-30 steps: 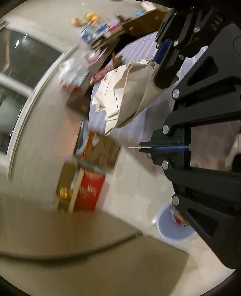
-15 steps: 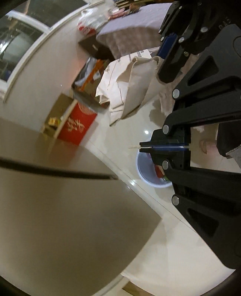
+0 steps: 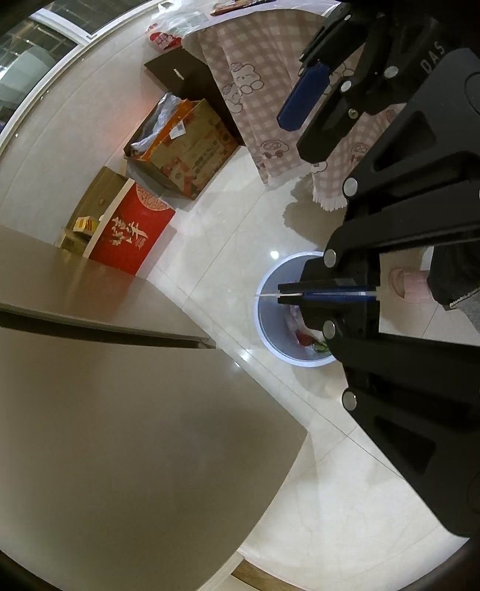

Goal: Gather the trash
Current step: 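Open the right gripper to drop the newspaper bundle while the left gripper releases the tag, then move both tools back over the table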

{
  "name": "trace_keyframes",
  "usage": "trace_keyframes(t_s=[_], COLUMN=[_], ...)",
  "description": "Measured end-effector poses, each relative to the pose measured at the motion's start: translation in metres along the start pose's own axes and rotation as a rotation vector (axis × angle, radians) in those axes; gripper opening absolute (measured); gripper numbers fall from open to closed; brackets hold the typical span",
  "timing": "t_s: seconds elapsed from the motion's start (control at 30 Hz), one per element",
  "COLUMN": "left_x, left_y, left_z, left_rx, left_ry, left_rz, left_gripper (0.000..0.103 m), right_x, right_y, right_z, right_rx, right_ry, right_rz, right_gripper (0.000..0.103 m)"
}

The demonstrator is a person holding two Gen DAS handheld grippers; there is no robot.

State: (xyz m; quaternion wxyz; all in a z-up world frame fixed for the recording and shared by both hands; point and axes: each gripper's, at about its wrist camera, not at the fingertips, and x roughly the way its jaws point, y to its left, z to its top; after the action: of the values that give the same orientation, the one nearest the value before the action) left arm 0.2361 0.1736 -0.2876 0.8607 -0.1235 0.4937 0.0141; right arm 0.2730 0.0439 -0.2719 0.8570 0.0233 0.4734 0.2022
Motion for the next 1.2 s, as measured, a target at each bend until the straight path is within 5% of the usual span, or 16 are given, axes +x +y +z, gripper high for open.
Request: trace_keyframes(t_s=[0.37, 0.73, 0.8, 0.87, 1.2], left_x=[0.002, -0.001, 0.003, 0.003, -0.037], left_y=[-0.022, -0.031, -0.028, -0.024, -0.039], left_z=[0.012, 0.026, 0.027, 0.024, 0.008], left_rx=[0.033, -0.001, -0.036, -0.059, -0.001], left_ry=[0.007, 0.005, 0.039, 0.041, -0.041], left_rz=[-0.029, -0.059, -0.067, -0.03, 0.004], left_gripper=[0.0, 0.002, 0.01, 0.062, 0.066], right_x=[-0.036, -0.053, -0.053, -0.054, -0.072], right_y=[-0.017, -0.039, -0.042, -0.044, -0.038], right_z=[0.002, 0.002, 0.001, 0.001, -0.005], right_rx=[0.004, 0.058, 0.076, 0.083, 0.085], right_ry=[-0.119, -0.165, -0.161, -0.16, -0.175], right_rz=[-0.073, -0.053, -0.036, -0.036, -0.037], right_gripper=[0.061, 0.063, 0.063, 0.063, 0.063])
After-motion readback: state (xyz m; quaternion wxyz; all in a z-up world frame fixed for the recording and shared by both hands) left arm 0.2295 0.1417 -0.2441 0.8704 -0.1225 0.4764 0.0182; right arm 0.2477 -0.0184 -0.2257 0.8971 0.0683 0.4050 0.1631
